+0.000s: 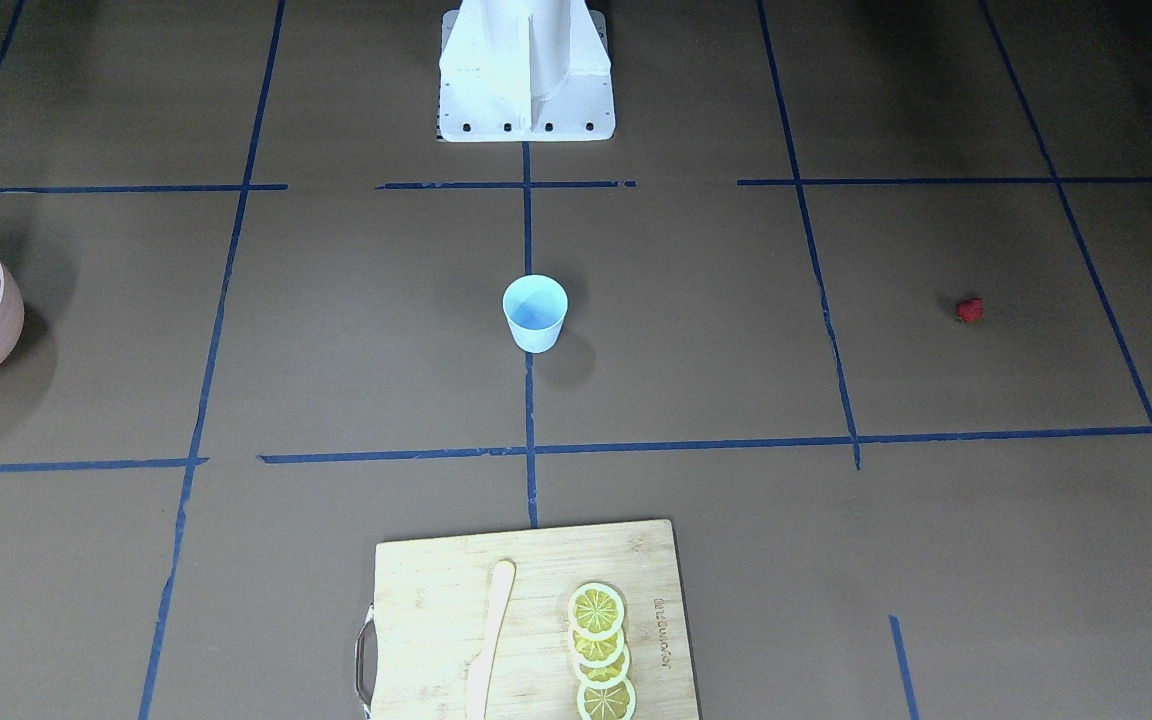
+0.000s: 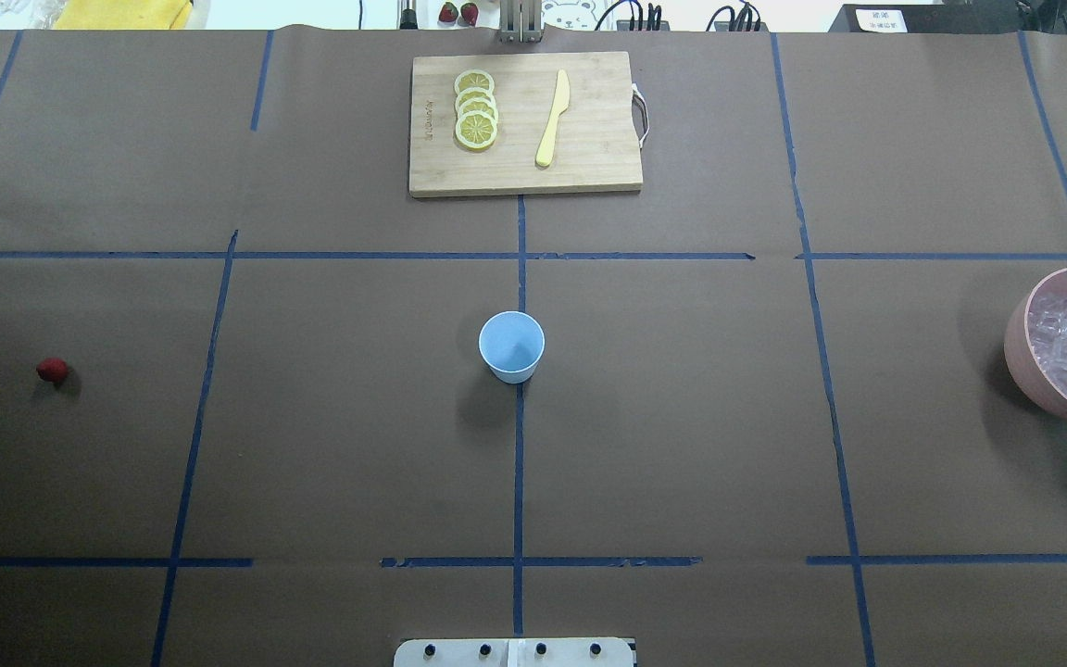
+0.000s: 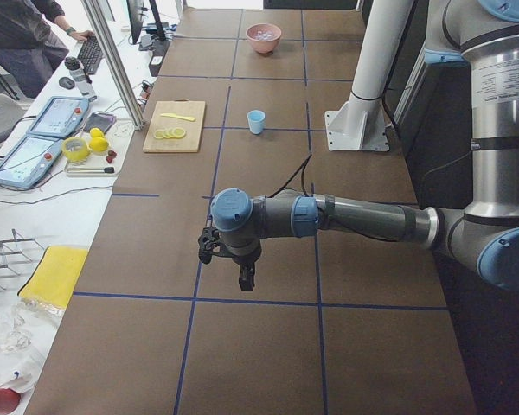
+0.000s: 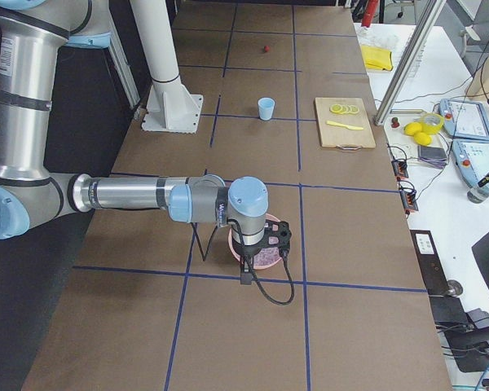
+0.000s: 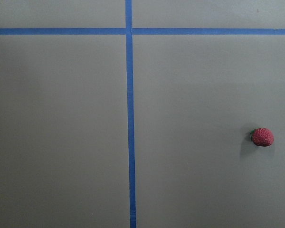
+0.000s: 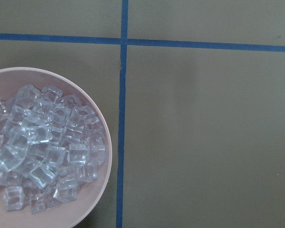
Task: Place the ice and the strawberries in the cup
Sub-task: 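Lower the right gripper into the pink bowl of ice cubes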
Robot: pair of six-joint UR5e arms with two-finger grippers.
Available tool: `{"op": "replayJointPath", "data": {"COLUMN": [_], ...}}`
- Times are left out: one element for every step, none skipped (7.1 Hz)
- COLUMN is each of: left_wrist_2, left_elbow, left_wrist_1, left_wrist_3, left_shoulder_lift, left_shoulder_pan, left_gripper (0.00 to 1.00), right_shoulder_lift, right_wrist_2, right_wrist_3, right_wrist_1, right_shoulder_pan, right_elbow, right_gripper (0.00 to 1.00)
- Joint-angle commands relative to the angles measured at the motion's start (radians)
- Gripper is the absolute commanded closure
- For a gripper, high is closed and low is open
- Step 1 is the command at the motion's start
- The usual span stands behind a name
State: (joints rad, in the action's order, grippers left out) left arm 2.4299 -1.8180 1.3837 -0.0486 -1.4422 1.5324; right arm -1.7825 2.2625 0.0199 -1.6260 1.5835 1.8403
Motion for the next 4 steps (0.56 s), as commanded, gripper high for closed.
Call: {"op": "replayJointPath", "data": {"left_wrist_2": [0.0,0.0,-0.002,-0.002], "left_elbow": [-0.001,-0.006,-0.01,-0.01], "left_wrist_1": [0.001,0.0,0.0,0.0], "left_wrist_3": [-0.002,0.001,0.0,0.001], "left_shoulder_lift": [-0.001,-0.001,-0.001,-0.01], "left_shoulder_pan": [-0.001,-0.001,0.0,-0.001], "left_gripper": [0.0,0.0,0.0,0.0], "right_shoulder_lift": [0.0,0.0,0.0,-0.001], "right_wrist_2": [0.002,0.002,0.0,0.0], "right_wrist_3": [0.0,0.0,-0.001,-0.006], "right_wrist_1": [0.0,0.002,0.038,0.129], "right_shoulder_pan": [0.0,0.0,0.0,0.0], "right_elbow": [0.003,0.005,0.005,0.004], "right_gripper": [0.0,0.0,0.0,0.0]}}
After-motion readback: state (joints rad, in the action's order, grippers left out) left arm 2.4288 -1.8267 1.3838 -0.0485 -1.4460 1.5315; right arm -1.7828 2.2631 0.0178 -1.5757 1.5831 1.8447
